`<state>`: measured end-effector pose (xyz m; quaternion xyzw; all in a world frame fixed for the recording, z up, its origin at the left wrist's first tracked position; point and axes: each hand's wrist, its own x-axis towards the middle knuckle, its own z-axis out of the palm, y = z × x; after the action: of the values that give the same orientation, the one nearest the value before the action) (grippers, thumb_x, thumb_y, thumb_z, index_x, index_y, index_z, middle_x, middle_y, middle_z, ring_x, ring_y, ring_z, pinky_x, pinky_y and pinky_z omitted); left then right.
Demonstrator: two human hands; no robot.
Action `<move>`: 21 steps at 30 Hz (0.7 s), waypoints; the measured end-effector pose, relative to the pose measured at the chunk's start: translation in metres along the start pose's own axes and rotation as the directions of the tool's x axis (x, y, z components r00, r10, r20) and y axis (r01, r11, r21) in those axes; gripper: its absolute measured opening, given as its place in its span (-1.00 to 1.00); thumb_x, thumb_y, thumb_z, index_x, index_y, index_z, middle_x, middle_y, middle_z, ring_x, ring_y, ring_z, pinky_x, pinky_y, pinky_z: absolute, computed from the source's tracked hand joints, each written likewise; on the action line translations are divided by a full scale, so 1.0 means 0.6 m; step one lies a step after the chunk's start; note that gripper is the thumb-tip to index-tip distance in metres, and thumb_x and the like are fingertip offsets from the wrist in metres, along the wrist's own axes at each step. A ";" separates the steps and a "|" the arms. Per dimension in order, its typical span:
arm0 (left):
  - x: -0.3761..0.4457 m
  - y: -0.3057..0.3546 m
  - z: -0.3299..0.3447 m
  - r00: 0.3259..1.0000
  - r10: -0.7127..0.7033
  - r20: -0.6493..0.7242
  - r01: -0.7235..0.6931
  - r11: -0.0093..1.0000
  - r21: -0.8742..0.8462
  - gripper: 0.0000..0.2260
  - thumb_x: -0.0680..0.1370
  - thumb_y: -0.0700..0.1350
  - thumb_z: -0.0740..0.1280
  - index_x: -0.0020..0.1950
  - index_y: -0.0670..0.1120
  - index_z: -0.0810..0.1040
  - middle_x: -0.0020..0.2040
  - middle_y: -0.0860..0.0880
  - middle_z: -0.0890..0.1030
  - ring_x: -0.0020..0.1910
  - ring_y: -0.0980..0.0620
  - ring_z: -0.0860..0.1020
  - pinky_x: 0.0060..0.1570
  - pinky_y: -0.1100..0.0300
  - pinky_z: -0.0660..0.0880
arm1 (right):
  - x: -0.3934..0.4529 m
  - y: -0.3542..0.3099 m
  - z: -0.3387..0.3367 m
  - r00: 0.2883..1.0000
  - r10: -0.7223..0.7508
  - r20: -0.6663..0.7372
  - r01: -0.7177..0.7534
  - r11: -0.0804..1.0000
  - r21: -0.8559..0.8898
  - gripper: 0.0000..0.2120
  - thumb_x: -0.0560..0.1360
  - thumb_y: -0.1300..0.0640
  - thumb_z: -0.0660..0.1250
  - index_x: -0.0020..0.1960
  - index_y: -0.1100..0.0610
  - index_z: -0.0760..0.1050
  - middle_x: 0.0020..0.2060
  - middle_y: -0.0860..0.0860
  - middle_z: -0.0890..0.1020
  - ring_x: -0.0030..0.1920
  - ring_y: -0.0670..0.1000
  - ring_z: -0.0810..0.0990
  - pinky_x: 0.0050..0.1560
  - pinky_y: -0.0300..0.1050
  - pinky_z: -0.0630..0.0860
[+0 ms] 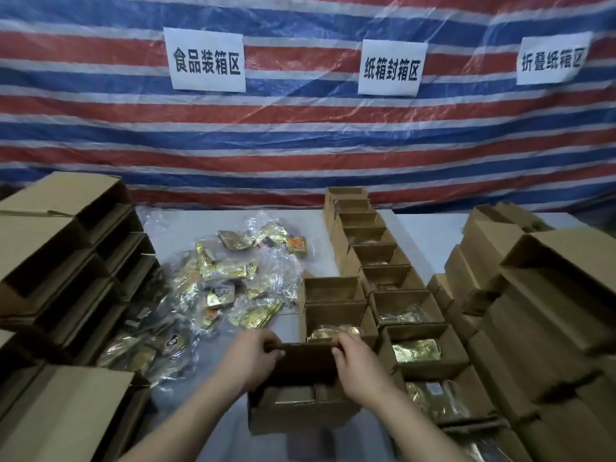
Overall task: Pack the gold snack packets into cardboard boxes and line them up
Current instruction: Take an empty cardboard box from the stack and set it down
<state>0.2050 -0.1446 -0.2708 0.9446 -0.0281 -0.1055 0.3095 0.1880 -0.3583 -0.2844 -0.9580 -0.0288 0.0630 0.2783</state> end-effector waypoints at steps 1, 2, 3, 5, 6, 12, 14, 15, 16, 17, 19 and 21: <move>0.002 -0.007 0.020 0.999 -0.036 -0.011 0.036 0.999 -0.028 -0.97 0.54 -0.02 0.39 -0.10 0.08 0.60 -0.13 0.13 0.58 -0.16 0.20 0.51 -0.29 0.41 0.34 | -0.001 0.012 0.014 1.000 0.013 0.014 -0.013 1.000 0.003 -0.88 0.66 0.08 0.13 0.07 0.05 0.44 0.04 -0.03 0.51 0.06 0.01 0.53 0.11 -0.07 0.45; 0.002 -0.015 0.039 0.997 -0.077 -0.017 0.076 0.996 -0.054 -0.95 0.53 -0.01 0.40 -0.13 0.09 0.57 -0.13 0.12 0.58 -0.16 0.21 0.50 -0.31 0.42 0.32 | -0.003 0.024 0.030 0.999 0.025 0.033 -0.025 1.000 -0.002 -0.87 0.67 0.07 0.11 0.07 0.04 0.42 0.02 -0.04 0.50 0.04 0.00 0.53 0.09 -0.05 0.46; 0.003 -0.025 0.058 0.993 -0.112 -0.024 0.110 0.991 -0.075 -0.93 0.52 0.00 0.40 -0.13 0.08 0.55 -0.13 0.11 0.58 -0.15 0.20 0.51 -0.30 0.40 0.33 | -0.004 0.035 0.045 0.998 0.034 0.053 -0.033 0.999 -0.015 -0.87 0.67 0.05 0.09 0.07 0.03 0.41 0.01 -0.04 0.48 0.02 0.01 0.52 0.07 -0.04 0.46; 0.005 -0.047 0.096 0.987 -0.155 -0.039 0.151 0.985 -0.079 -0.90 0.51 0.01 0.41 -0.13 0.06 0.52 -0.11 0.09 0.56 -0.11 0.14 0.50 -0.20 0.32 0.38 | -0.002 0.053 0.075 0.995 0.052 0.085 -0.048 0.998 -0.046 -0.87 0.67 0.03 0.07 0.05 0.00 0.37 -0.01 -0.05 0.45 0.00 0.00 0.51 0.02 -0.05 0.44; 0.006 -0.057 0.113 0.984 -0.173 -0.047 0.169 0.982 -0.080 -0.89 0.51 0.01 0.41 -0.13 0.05 0.52 -0.09 0.07 0.54 -0.09 0.12 0.49 -0.14 0.28 0.39 | 0.000 0.060 0.089 0.994 0.060 0.096 -0.056 0.997 -0.053 -0.88 0.68 0.02 0.06 0.03 -0.02 0.34 -0.02 -0.07 0.43 -0.03 -0.02 0.49 -0.02 -0.08 0.43; 0.008 -0.102 0.197 0.972 -0.224 -0.064 0.212 0.965 -0.156 -0.89 0.54 -0.03 0.39 -0.08 0.00 0.48 -0.04 0.01 0.49 -0.10 0.09 0.46 -0.08 0.28 0.35 | 0.012 0.101 0.153 0.988 0.079 0.135 -0.070 0.995 -0.065 -0.83 0.69 0.03 0.04 0.19 -0.03 0.37 0.09 -0.09 0.43 0.05 -0.06 0.46 0.00 -0.18 0.40; 0.007 -0.107 0.214 0.970 -0.215 -0.112 0.197 0.968 -0.156 -0.87 0.54 -0.03 0.39 -0.10 0.00 0.46 -0.07 0.01 0.48 -0.13 0.09 0.44 -0.10 0.28 0.34 | 0.015 0.115 0.165 0.988 0.062 0.142 -0.053 0.997 -0.061 -0.80 0.69 0.04 0.03 0.22 0.00 0.38 0.15 -0.05 0.44 0.11 -0.03 0.46 0.06 -0.15 0.42; 0.006 -0.108 0.219 0.967 -0.214 -0.137 0.193 0.969 -0.155 -0.87 0.54 -0.02 0.39 -0.10 0.00 0.46 -0.09 0.02 0.48 -0.13 0.08 0.44 -0.10 0.28 0.33 | 0.017 0.120 0.167 0.988 0.048 0.145 -0.039 0.997 -0.061 -0.80 0.69 0.04 0.03 0.21 0.01 0.38 0.15 -0.04 0.45 0.11 -0.02 0.45 0.07 -0.13 0.43; 0.005 -0.109 0.221 0.964 -0.216 -0.153 0.193 0.969 -0.153 -0.86 0.53 -0.01 0.40 -0.10 0.00 0.46 -0.09 0.02 0.48 -0.13 0.07 0.45 -0.10 0.27 0.33 | 0.020 0.125 0.168 0.988 0.027 0.150 -0.017 0.998 -0.068 -0.81 0.68 0.04 0.03 0.20 0.01 0.37 0.15 -0.03 0.45 0.12 0.00 0.45 0.07 -0.11 0.43; 0.004 -0.111 0.224 0.963 -0.217 -0.160 0.195 0.970 -0.148 -0.86 0.53 0.01 0.40 -0.09 0.00 0.47 -0.10 0.03 0.48 -0.12 0.06 0.47 -0.09 0.27 0.34 | 0.022 0.128 0.169 0.988 0.005 0.155 0.007 0.997 -0.077 -0.81 0.68 0.03 0.03 0.19 0.02 0.37 0.14 -0.03 0.45 0.12 0.00 0.45 0.06 -0.11 0.44; -0.002 -0.116 0.227 0.965 -0.209 -0.157 0.190 0.973 -0.130 -0.82 0.52 0.08 0.38 -0.06 0.00 0.50 -0.10 0.07 0.47 -0.11 0.07 0.50 -0.07 0.27 0.38 | 0.022 0.130 0.170 0.986 -0.015 0.164 0.031 0.995 -0.099 -0.82 0.67 0.01 0.03 0.17 0.00 0.37 0.12 -0.03 0.45 0.11 -0.01 0.45 0.05 -0.11 0.46; -0.009 -0.118 0.229 0.966 -0.207 -0.156 0.189 0.974 -0.126 -0.77 0.53 0.17 0.32 0.00 0.03 0.52 -0.05 0.12 0.47 -0.05 0.10 0.51 -0.04 0.29 0.38 | 0.019 0.131 0.169 0.985 -0.016 0.171 0.040 0.990 -0.135 -0.79 0.65 -0.03 0.04 0.19 -0.03 0.37 0.12 -0.05 0.45 0.10 -0.02 0.47 0.06 -0.11 0.47</move>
<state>0.1689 -0.1663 -0.4193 0.9297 0.0986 -0.0572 0.3502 0.1872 -0.3696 -0.4130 -0.9657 -0.0701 0.1379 0.2087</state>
